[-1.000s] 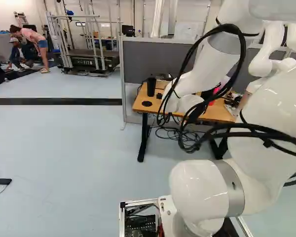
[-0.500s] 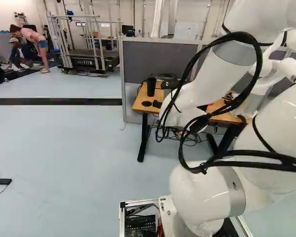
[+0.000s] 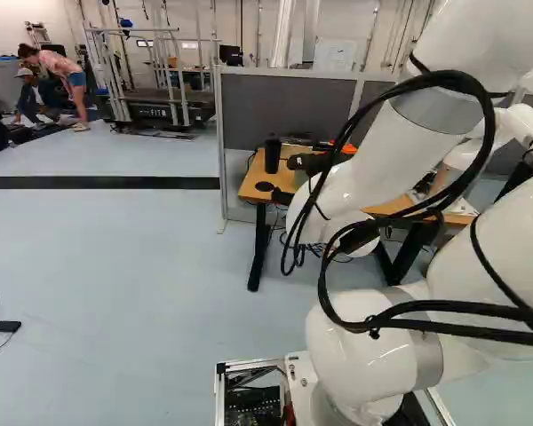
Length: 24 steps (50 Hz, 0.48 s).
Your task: Place the green cup on the table
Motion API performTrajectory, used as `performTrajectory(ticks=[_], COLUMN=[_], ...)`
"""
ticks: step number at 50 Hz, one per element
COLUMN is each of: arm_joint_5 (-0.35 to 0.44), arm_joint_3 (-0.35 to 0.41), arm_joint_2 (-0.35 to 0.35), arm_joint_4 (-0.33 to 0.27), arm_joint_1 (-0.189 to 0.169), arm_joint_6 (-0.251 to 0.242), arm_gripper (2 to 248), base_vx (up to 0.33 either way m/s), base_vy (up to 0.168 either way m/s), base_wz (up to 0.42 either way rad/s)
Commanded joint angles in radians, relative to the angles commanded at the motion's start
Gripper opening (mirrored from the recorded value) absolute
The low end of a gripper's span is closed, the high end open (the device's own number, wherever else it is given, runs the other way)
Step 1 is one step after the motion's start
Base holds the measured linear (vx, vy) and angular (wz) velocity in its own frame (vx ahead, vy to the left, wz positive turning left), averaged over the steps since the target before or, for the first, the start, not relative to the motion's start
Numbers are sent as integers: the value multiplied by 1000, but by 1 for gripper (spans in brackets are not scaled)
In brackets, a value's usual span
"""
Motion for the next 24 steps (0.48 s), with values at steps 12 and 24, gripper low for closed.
performTrajectory(ticks=[12, 24], arm_joint_5=[4, 4], arm_joint_3=[9, 9], arm_joint_2=[7, 7], arm_joint_4=[0, 0], arm_joint_1=[4, 4], arm_joint_6=[0, 0], arm_gripper=[247, 247], base_vx=[0, 0], base_vy=[0, 0], base_wz=[0, 0])
